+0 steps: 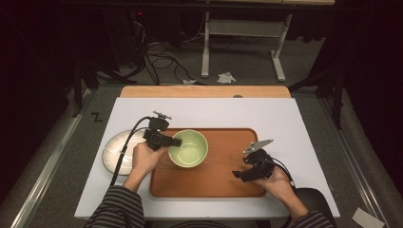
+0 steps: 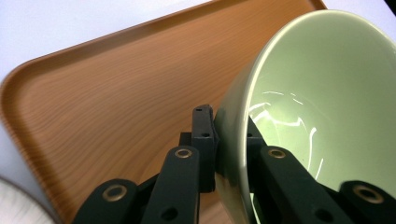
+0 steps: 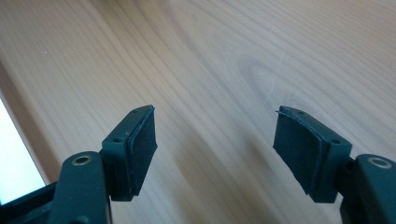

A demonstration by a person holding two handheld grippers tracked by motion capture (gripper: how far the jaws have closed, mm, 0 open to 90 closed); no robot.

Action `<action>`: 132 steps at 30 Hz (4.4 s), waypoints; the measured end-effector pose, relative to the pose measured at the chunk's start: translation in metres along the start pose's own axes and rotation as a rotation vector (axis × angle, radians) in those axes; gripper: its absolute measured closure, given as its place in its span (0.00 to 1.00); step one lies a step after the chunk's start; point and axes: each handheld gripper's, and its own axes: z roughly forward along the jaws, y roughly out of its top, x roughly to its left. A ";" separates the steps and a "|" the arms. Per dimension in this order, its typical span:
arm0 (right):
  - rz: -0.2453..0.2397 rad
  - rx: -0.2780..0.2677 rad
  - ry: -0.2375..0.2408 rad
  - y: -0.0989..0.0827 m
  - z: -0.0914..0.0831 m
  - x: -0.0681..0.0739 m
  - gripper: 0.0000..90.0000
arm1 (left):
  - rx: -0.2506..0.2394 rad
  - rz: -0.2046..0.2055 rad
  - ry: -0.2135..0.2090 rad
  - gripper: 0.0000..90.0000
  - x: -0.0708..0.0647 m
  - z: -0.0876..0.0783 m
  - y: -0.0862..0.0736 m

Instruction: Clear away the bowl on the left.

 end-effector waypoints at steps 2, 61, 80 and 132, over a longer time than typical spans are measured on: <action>0.000 -0.006 0.000 0.000 -0.001 -0.001 0.35 | 0.002 0.002 -0.005 0.92 -0.002 0.004 0.002; -0.008 0.002 0.013 0.000 0.000 0.001 0.34 | 0.093 0.057 0.022 0.70 -0.016 0.072 0.006; -0.013 0.007 0.019 0.000 0.001 0.003 0.34 | -0.009 0.095 0.045 0.47 -0.017 0.044 0.008; -0.028 0.034 0.030 -0.001 0.003 0.004 0.34 | -0.113 0.111 0.113 0.47 -0.009 -0.017 -0.023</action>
